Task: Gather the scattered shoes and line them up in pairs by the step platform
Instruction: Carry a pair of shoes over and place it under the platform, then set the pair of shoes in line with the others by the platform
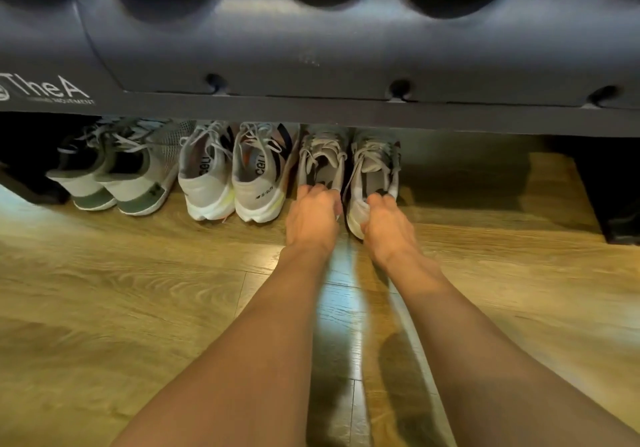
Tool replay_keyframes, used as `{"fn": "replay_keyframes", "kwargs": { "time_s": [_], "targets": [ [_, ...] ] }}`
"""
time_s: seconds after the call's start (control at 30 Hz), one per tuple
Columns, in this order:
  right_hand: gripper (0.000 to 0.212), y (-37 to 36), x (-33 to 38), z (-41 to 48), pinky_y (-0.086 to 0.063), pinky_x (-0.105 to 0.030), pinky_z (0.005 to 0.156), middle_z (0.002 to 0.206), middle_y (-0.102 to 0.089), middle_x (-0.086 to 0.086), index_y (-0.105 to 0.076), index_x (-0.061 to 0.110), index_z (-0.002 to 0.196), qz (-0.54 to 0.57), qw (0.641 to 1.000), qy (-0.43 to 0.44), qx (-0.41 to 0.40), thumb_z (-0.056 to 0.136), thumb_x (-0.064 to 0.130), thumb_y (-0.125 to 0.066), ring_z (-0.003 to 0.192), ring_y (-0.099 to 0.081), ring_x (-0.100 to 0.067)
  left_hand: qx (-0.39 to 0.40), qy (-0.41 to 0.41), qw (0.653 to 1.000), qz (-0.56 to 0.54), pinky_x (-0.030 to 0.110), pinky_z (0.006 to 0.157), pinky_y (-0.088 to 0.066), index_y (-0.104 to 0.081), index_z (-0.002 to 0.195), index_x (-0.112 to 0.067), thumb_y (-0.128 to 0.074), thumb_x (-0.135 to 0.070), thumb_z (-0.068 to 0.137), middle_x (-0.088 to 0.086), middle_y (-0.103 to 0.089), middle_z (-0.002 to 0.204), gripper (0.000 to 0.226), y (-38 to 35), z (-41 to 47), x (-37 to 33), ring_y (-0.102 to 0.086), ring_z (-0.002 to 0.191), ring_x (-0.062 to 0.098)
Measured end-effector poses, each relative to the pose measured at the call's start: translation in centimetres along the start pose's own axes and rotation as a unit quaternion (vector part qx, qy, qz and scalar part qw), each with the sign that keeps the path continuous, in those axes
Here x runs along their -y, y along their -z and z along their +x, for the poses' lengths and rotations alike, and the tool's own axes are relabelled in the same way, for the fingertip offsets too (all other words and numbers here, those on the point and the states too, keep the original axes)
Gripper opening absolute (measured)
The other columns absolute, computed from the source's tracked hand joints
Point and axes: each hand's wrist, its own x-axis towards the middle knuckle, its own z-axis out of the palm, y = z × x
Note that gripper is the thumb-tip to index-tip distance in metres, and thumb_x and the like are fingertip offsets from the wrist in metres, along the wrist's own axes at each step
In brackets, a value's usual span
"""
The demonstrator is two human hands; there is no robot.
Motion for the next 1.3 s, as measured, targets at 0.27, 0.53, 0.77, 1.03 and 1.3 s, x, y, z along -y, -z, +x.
{"fn": "replay_keyframes", "kwargs": {
  "time_s": [0.27, 0.53, 0.77, 1.03, 1.3],
  "targets": [
    [0.039, 6.2, 2.6, -6.7, -0.044, -0.039, 0.091, 0.133, -0.048, -0.008, -0.049, 0.020, 0.130, 0.027, 0.999, 0.030, 0.023, 0.092, 0.018, -0.057, 0.117, -0.052, -0.032, 0.085, 0.011, 0.994, -0.065, 0.038, 0.096, -0.045, -0.065, 0.110, -0.025, -0.060, -0.018, 0.088, 0.004, -0.064, 0.119, 0.023, 8.4, -3.6, -3.3, -0.056, 0.114, 0.025],
    [0.025, 29.6, 9.8, -21.7, -0.047, -0.036, 0.089, 0.112, -0.066, -0.005, -0.062, 0.021, 0.114, 0.091, 0.994, 0.045, -0.039, 0.089, 0.021, -0.059, 0.107, -0.058, -0.027, 0.032, -0.083, 0.994, -0.068, 0.037, 0.093, -0.044, -0.064, 0.113, -0.022, -0.061, -0.020, 0.089, 0.002, -0.065, 0.112, 0.024, 32.1, -14.1, -13.6, -0.057, 0.107, 0.022],
    [0.031, 59.1, 16.8, -39.5, -0.046, -0.036, 0.091, 0.115, -0.066, -0.001, -0.060, 0.021, 0.121, 0.147, 0.977, 0.058, -0.145, 0.090, 0.024, -0.059, 0.104, -0.060, -0.022, -0.014, -0.203, 0.977, -0.065, 0.035, 0.084, -0.045, -0.066, 0.111, -0.019, -0.060, -0.023, 0.089, 0.006, -0.067, 0.107, 0.023, 59.6, -21.8, -30.7, -0.060, 0.100, 0.028],
    [0.031, 77.1, 18.7, -59.6, -0.044, -0.031, 0.091, 0.112, -0.067, -0.002, -0.063, 0.018, 0.119, 0.115, 0.934, -0.038, -0.335, 0.088, 0.020, -0.062, 0.095, -0.060, -0.018, -0.026, -0.472, 0.877, -0.083, 0.041, 0.090, -0.048, -0.065, 0.110, -0.026, -0.059, -0.027, 0.089, 0.000, -0.067, 0.106, 0.022, 76.7, -31.3, -47.9, -0.061, 0.100, 0.021],
    [0.029, 82.2, 15.4, -83.1, -0.043, -0.024, 0.079, 0.103, -0.064, 0.007, -0.061, 0.025, 0.117, 0.085, 0.816, -0.218, -0.528, 0.088, 0.023, -0.061, 0.071, -0.056, -0.003, 0.040, -0.681, 0.719, -0.136, 0.041, 0.087, -0.049, -0.067, 0.106, -0.025, -0.058, -0.026, 0.088, 0.000, -0.068, 0.100, 0.021, 79.7, -48.7, -63.6, -0.062, 0.094, 0.024]
  ]
}}
